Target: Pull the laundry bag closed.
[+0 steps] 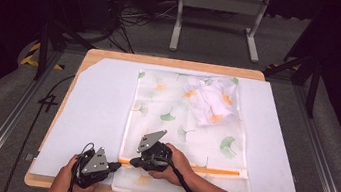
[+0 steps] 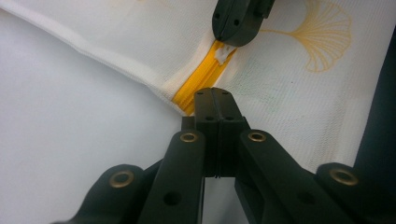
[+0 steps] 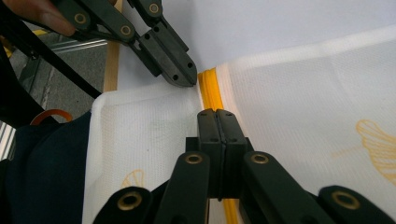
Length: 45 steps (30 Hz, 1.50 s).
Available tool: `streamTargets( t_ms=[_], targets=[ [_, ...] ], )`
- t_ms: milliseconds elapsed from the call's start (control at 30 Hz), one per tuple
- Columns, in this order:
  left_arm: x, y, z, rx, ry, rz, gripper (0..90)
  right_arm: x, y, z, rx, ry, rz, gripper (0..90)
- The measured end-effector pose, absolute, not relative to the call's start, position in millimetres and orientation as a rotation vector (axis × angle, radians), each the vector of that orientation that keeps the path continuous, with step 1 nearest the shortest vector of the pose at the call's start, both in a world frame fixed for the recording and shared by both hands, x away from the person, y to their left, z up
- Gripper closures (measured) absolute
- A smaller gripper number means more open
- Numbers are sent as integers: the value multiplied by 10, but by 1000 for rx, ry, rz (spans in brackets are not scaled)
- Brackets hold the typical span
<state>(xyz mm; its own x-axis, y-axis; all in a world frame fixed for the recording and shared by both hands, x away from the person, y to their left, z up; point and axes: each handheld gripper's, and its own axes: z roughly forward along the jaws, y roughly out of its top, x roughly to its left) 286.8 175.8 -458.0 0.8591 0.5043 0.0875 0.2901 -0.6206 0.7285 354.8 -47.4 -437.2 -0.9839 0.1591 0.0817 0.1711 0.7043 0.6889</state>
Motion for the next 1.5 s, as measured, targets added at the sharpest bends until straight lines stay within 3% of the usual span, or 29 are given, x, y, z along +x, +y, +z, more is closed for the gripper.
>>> streamTargets(
  t_ms=[1500],
  targets=[
    [2878, 1762, -4575, 2280, 575, 356, 900, 3484, -907, -4314, -339, -2928, -1156, 900]
  ],
)
